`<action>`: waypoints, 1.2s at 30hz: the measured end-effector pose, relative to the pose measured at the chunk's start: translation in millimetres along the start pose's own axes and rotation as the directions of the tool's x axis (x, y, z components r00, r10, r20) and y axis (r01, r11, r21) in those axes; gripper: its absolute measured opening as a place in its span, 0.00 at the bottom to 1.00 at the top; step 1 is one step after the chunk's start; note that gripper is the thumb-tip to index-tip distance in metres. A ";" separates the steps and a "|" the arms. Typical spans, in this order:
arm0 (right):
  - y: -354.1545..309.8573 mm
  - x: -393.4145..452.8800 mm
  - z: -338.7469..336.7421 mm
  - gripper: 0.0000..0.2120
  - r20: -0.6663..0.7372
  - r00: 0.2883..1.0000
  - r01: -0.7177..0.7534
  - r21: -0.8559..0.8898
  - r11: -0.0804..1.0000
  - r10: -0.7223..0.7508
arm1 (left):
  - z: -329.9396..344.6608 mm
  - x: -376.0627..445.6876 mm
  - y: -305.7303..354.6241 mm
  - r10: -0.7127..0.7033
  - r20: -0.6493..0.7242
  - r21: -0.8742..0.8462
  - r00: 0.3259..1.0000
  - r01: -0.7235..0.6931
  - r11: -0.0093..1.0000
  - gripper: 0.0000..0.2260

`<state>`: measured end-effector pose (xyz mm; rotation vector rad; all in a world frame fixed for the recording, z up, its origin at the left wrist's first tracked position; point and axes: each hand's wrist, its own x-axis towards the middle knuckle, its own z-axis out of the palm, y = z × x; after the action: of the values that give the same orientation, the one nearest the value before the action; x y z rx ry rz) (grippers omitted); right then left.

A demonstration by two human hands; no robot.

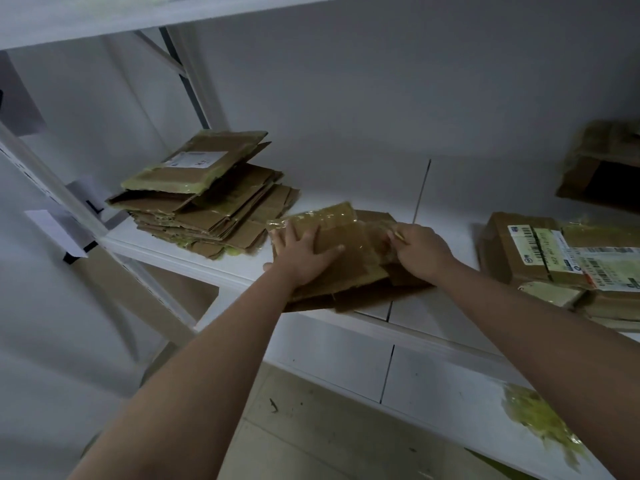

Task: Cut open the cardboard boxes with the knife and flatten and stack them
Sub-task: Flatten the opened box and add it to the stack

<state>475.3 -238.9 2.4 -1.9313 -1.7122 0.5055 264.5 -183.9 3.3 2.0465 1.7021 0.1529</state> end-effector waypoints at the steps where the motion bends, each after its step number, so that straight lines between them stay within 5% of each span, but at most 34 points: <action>1: 1.1 2.0 0.0 0.12 -0.053 0.999 0.004 -0.082 0.997 -0.008 | 7.5 -1.1 -1.7 0.039 -0.005 0.070 0.999 -0.039 0.997 0.36; 4: 3.7 9.2 0.2 0.07 -0.157 0.987 0.003 -0.230 0.973 -0.040 | 22.5 -1.6 4.7 0.149 0.010 0.228 0.989 -0.147 0.963 0.36; 11: 30.6 1.8 33.3 0.28 0.173 0.985 0.071 -0.414 0.907 0.002 | 59.1 1.7 7.3 0.271 -0.034 0.492 0.962 -0.220 0.842 0.37; 36: 36.8 5.6 44.5 0.31 0.163 0.987 0.081 -0.490 0.868 0.000 | 67.1 9.4 8.0 0.259 -0.030 0.458 0.965 -0.217 0.862 0.45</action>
<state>479.5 -230.7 -54.9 -2.2425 -2.1435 0.2137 299.0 -194.8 -54.5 2.6309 1.6433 -0.0844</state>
